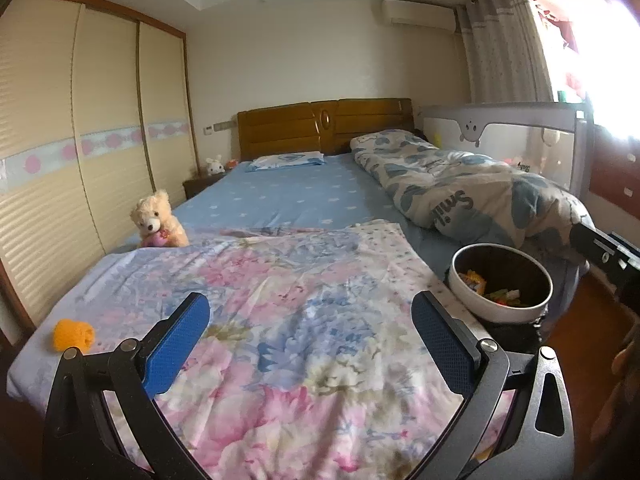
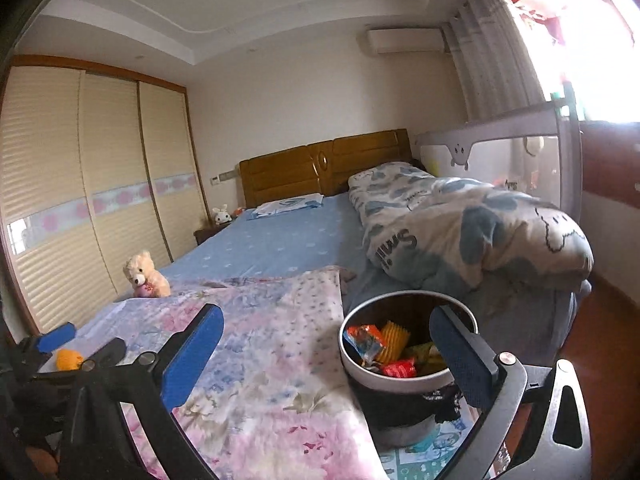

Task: Collect trash

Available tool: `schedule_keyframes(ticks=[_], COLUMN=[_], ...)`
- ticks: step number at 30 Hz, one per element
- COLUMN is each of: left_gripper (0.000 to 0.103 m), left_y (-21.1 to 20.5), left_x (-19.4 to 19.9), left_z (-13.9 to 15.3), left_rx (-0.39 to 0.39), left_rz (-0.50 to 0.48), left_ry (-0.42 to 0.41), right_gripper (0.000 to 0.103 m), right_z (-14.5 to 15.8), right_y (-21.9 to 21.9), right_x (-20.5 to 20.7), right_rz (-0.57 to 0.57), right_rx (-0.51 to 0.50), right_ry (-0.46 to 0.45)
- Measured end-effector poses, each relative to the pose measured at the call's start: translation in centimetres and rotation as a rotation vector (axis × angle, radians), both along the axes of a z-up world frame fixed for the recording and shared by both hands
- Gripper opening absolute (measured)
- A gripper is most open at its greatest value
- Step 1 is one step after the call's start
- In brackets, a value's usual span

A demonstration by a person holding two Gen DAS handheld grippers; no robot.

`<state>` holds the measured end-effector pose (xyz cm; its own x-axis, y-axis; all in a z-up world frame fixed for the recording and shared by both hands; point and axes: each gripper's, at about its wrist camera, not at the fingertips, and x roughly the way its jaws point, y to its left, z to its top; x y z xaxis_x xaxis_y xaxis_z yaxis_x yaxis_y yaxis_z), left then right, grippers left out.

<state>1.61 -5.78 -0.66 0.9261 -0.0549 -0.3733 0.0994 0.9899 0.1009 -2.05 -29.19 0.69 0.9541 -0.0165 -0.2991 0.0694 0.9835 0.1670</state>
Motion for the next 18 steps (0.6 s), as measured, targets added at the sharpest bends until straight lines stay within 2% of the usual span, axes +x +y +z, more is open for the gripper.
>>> schedule_keyframes(ticks=[5, 18], left_gripper=[0.103, 0.103], left_y=[0.0, -0.3], left_x=[-0.3, -0.7], left_z=[-0.2, -0.3], left_rx=[0.001, 0.004], left_rz=[0.007, 0.009], left_ry=[-0.013, -0.019], right_gripper=[0.103, 0.103], right_z=[-1.6, -2.1], right_y=[0.0, 0.4], right_x=[0.1, 0.2], right_rz=[-0.003, 0.002], right_rx=[0.017, -0.012], right_ry=[0.014, 0.023])
